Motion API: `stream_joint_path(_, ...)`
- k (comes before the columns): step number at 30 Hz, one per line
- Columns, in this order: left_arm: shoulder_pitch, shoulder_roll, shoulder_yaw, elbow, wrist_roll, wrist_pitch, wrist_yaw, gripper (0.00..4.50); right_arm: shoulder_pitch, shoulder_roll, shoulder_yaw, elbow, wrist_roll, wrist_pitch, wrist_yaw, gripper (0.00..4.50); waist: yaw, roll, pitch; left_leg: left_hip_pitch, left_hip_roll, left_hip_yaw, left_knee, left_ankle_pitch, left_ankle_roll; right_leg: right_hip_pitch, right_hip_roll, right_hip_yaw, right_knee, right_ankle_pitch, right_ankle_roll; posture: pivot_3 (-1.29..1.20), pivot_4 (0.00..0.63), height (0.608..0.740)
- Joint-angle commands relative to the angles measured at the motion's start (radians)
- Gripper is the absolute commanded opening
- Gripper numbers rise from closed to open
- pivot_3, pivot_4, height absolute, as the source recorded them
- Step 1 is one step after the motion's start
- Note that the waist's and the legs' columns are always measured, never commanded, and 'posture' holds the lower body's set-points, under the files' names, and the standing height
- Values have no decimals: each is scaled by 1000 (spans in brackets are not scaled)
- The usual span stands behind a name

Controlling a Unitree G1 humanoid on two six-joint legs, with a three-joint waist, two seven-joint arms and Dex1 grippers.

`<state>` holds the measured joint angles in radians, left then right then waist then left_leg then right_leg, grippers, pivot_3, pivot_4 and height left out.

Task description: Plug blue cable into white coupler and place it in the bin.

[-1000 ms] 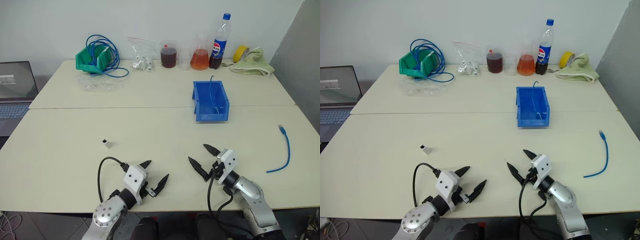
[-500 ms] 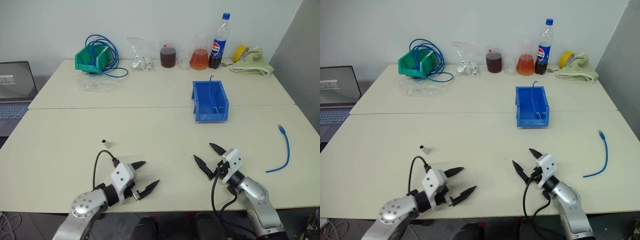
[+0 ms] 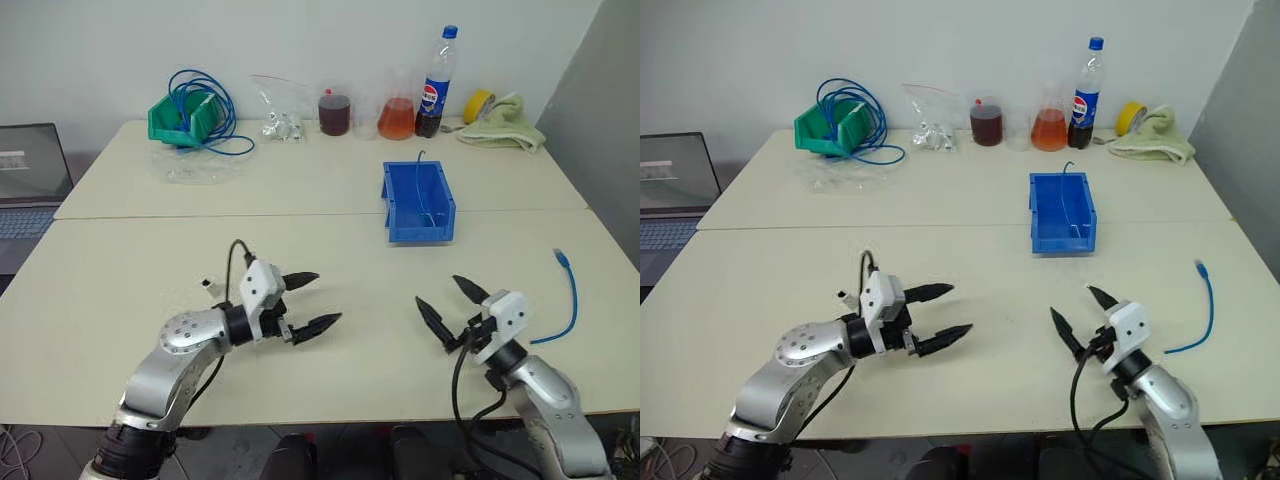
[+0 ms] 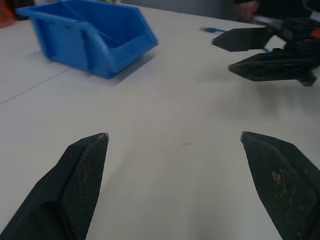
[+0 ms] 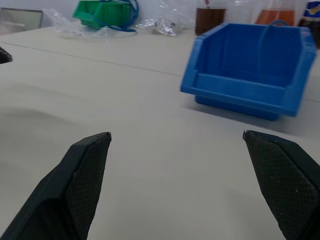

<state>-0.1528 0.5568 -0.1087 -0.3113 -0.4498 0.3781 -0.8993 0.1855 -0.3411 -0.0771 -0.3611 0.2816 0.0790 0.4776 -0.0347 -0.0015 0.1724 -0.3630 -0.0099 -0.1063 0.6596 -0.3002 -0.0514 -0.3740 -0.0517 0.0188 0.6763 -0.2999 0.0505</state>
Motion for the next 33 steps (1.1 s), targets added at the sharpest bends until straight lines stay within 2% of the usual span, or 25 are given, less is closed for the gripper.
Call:
stream_joint_path(1,-75,47,-59,-21,7,72,-59,4429,6,-36,-127,-103,43,72,-62,4500,2,0,0,0,0,0,0,0,0,0,0,-1,1,0,0,0,150,740)
stream_joint_path(9,-246,15,-136,0,25,165,-66,4429,15,-160,-357,-115,123,234,-72,4500,5,-1,1,-1,-3,0,1,0,0,0,1,-1,2,-1,-1,0,150,740)
stream_joint_path(17,-385,-18,-225,4,26,272,-96,4429,-36,-297,-475,-29,199,504,-93,4500,2,-1,1,0,-3,2,1,0,0,0,0,-1,2,-1,-1,0,150,740)
stream_joint_path(25,-483,-67,-266,-1,27,316,-97,4429,-255,-443,-447,293,194,657,-42,4500,4,-2,2,-1,-4,3,1,0,0,0,0,-1,1,-1,-1,0,150,740)
stream_joint_path(33,-506,-96,-275,-13,30,340,-91,4429,-358,-540,-335,591,117,632,71,4500,4,-2,2,-2,-5,2,1,0,0,0,-1,-1,0,-1,-1,0,150,740)
